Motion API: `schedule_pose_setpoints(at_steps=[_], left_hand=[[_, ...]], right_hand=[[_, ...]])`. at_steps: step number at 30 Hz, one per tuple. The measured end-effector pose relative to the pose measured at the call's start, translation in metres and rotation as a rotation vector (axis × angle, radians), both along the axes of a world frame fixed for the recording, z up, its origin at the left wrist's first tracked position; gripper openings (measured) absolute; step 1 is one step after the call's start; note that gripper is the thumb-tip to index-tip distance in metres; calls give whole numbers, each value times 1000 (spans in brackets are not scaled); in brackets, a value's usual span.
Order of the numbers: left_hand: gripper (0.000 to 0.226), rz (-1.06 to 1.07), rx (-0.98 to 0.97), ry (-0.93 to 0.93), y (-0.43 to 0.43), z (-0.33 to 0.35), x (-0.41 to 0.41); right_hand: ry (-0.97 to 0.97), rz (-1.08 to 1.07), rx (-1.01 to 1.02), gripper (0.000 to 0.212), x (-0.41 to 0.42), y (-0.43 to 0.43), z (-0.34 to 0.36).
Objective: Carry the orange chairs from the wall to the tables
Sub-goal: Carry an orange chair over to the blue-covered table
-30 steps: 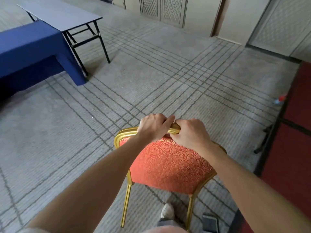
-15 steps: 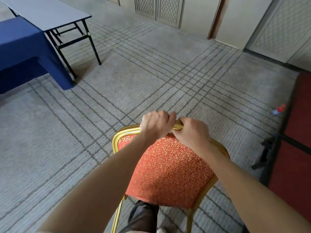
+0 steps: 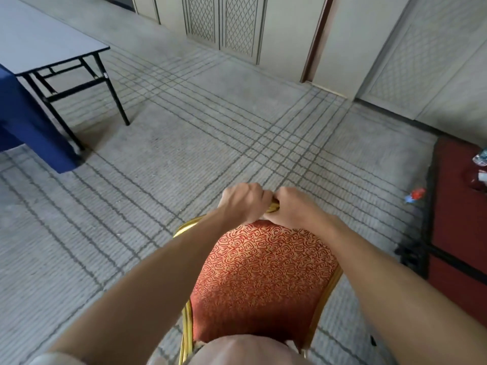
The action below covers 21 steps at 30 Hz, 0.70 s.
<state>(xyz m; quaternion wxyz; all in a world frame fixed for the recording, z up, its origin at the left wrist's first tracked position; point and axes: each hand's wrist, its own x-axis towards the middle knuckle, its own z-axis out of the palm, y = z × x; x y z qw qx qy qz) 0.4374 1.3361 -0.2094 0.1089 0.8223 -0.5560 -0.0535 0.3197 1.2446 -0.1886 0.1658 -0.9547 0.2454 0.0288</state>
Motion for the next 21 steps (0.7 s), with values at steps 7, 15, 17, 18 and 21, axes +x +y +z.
schedule_pose_setpoints(at_steps=[7,15,17,18,21], left_hand=[[44,97,-121,13,-47,28,50],[56,3,23,-138,-123,-31,84],[50,38,77,-68,-155,-42,100],[51,46,91,-43,-166,-44,107],[54,101,47,-82,-209,-39,143]], right_hand=[[-138,73,-135,30,54,-56,23],[12,157,-93,26,90,-140,-37],[91,164,-46,24,103,-169,-45],[116,175,-29,23,109,-182,-47],[25,214,-52,23,151,-234,-46]])
